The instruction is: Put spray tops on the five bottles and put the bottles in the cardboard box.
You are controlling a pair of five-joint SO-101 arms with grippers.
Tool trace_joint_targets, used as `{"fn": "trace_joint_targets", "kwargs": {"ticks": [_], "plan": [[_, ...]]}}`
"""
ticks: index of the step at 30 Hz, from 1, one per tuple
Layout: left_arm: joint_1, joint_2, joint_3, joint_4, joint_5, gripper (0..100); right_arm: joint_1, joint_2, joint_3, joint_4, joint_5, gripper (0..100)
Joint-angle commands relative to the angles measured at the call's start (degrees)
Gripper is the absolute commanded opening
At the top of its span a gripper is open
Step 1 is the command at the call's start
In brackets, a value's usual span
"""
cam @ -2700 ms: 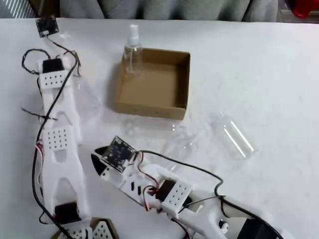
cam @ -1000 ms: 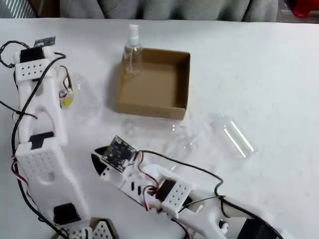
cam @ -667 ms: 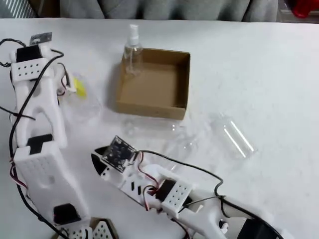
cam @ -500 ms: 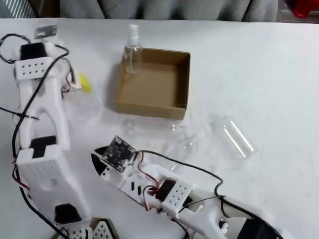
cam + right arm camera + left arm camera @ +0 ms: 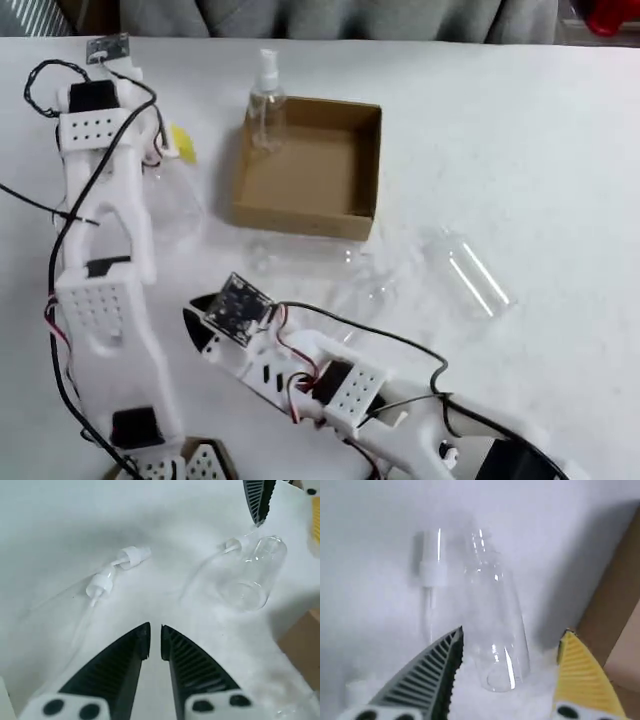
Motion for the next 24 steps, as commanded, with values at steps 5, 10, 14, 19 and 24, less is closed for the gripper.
{"fn": "trace_joint_targets", "kwargs": {"ticks": [5,10,14,19,24], "plan": [[-1.5,11.9,-20.3,4.2,0.7,29,-0.2,-0.2,-3.3,0.0,0.6,1.5],[-1.6,19.0,-26.0,5.3,0.7,29,-0.2,-0.2,-3.3,0.0,0.6,1.5],[-1.6,22.8,-27.7,4.8,0.8,29,-0.2,-0.2,-3.3,0.0,0.6,1.5],[-1.6,25.1,-31.4,4.9,0.8,29,-0.2,-0.2,-3.3,0.0,0.6,1.5],[-1.6,25.3,-33.4,5.1,3.3,29,-0.2,-0.2,-3.3,0.0,0.6,1.5]]}}
